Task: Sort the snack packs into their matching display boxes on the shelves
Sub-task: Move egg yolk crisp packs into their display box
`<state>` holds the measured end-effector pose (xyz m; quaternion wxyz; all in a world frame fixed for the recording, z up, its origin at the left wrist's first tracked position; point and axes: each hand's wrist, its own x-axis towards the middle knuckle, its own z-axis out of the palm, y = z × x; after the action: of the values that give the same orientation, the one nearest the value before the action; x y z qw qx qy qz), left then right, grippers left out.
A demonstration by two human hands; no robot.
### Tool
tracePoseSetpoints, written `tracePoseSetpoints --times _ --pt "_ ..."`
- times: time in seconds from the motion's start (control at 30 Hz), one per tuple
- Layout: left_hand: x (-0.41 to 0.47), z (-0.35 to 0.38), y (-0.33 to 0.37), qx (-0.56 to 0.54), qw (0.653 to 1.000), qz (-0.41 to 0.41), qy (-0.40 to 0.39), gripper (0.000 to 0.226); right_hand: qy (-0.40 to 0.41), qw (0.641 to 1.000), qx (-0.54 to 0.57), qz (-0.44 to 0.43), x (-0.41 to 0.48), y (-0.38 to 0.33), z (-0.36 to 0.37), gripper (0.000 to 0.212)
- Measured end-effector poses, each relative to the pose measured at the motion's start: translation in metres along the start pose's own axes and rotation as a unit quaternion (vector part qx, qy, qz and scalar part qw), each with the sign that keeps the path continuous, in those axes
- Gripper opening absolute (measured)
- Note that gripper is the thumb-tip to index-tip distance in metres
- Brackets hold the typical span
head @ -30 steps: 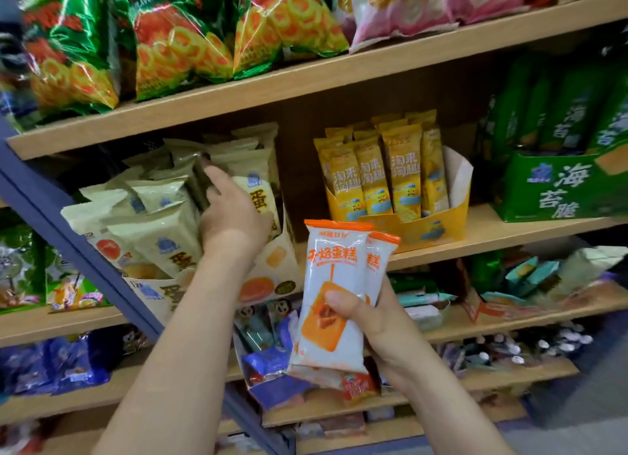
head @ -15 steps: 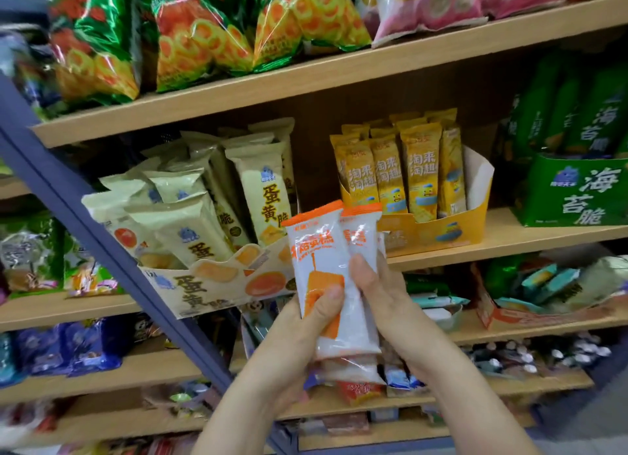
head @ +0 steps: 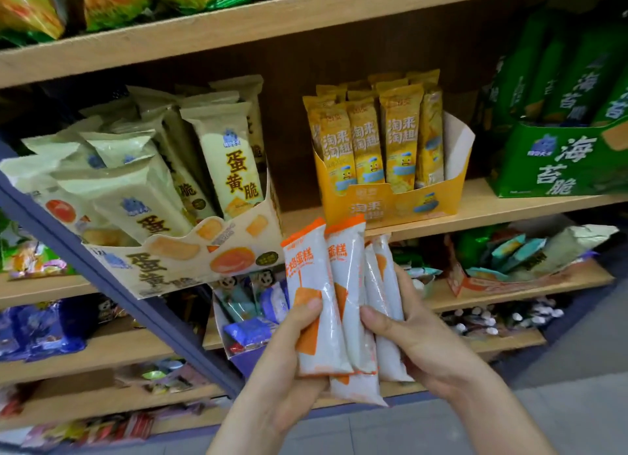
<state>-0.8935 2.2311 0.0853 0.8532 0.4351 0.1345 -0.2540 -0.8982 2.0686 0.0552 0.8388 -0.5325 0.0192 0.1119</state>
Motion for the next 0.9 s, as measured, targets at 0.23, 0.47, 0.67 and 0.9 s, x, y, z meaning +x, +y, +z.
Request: tracePoseSetpoints --times 0.23,0.47,0.67,0.9 --pt "0.013 0.000 -0.040 0.071 0.997 -0.018 0.013 0.057 0.052 0.989 0.130 0.055 -0.020 0.039 -0.038 0.104" --pt "0.034 -0.013 -0.054 0.108 0.991 -0.071 -0.041 0.055 0.141 0.980 0.136 0.040 -0.032 0.049 -0.065 0.089" --pt "0.035 -0.001 -0.061 0.237 0.970 -0.043 -0.037 0.062 0.204 0.978 0.003 -0.035 -0.037 0.051 -0.067 0.078" --pt "0.038 0.010 -0.076 0.259 0.961 -0.008 0.097 0.028 0.172 0.984 0.046 -0.017 -0.034 0.057 -0.077 0.082"
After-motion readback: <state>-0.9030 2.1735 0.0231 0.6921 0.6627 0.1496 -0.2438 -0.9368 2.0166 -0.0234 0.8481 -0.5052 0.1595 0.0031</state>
